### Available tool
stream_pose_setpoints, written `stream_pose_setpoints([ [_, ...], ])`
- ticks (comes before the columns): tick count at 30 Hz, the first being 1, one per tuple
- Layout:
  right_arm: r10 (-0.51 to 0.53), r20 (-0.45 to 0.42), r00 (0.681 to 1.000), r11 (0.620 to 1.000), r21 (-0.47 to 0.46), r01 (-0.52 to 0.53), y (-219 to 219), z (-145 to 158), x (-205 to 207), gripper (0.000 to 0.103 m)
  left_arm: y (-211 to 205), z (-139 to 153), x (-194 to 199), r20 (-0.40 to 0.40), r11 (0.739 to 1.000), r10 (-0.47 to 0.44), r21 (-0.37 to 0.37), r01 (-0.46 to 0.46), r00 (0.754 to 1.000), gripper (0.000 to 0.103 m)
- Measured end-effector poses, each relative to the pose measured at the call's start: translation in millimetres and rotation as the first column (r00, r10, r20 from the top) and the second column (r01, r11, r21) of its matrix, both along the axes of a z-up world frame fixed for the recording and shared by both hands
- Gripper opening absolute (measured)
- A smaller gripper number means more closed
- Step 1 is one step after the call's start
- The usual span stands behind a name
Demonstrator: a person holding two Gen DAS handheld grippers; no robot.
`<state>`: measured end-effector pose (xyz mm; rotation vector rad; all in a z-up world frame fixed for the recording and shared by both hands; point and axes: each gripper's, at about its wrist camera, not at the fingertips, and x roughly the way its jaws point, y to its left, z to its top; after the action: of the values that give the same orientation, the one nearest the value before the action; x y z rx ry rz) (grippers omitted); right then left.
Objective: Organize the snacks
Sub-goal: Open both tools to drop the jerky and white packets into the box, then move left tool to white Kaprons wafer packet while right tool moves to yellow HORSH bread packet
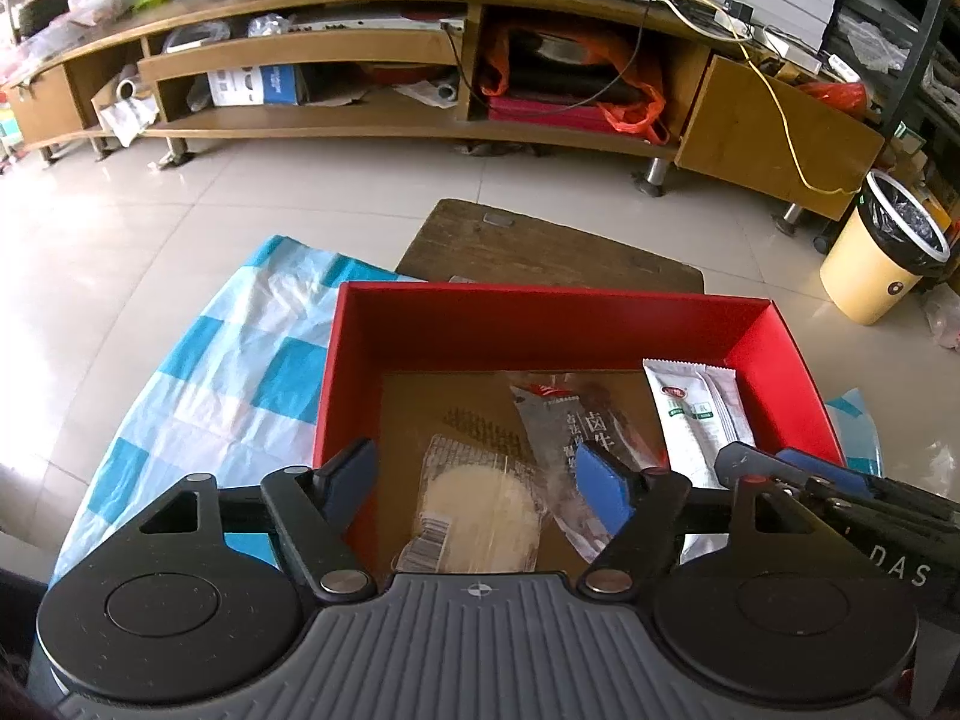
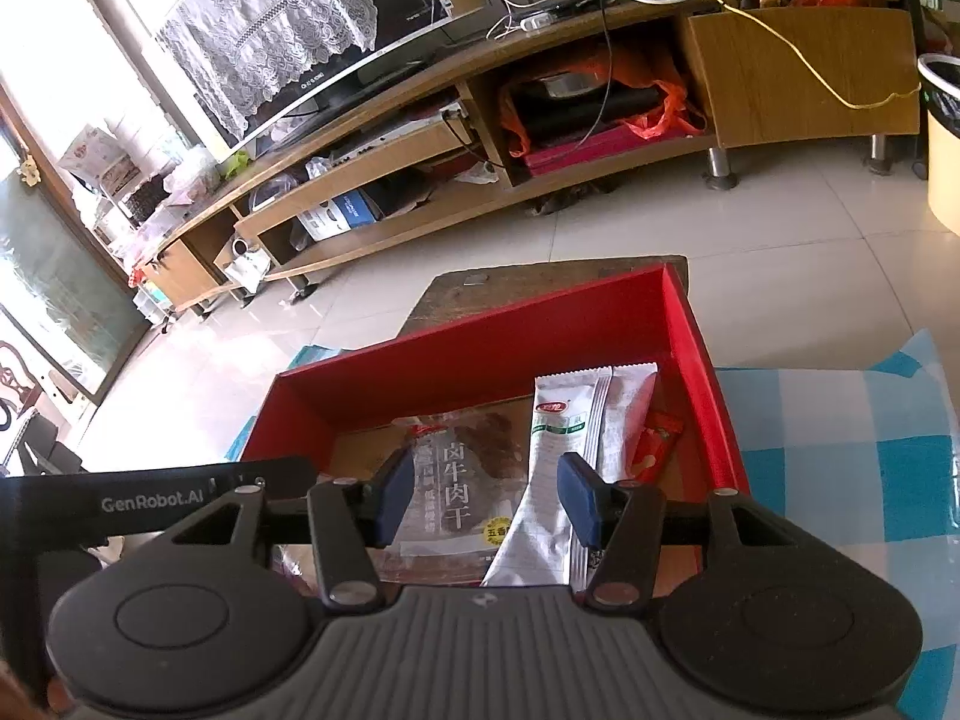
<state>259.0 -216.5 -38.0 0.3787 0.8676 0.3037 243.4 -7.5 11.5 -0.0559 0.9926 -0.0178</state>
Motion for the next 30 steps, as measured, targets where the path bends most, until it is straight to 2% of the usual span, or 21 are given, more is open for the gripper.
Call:
stream_pose_setpoints([
  [3,0.002,0.003,1.000,1.000,-0.010,-0.002,0.6,2.3,-3.6,0.054,0.7,1.0,-5.4,0.005,1.000,0.005,0.017,-0.005,1.000,0.087],
  [17,0.031,0.024,0.999,0.999,-0.036,-0.031,1.3,15.6,-32.8,0.063,10.9,5.6,-39.5,-0.008,1.000,0.022,0.022,-0.022,1.000,0.098],
  [25,0.070,-0.001,0.998,0.994,-0.080,-0.070,0.9,12.7,-60.8,0.065,19.7,7.2,-70.1,-0.011,0.999,0.024,0.032,-0.024,1.000,0.102],
  [30,0.091,-0.042,0.995,0.992,-0.084,-0.095,2.5,4.2,-81.5,0.067,28.1,0.9,-90.6,-0.040,0.999,0.030,0.041,-0.029,0.999,0.103],
])
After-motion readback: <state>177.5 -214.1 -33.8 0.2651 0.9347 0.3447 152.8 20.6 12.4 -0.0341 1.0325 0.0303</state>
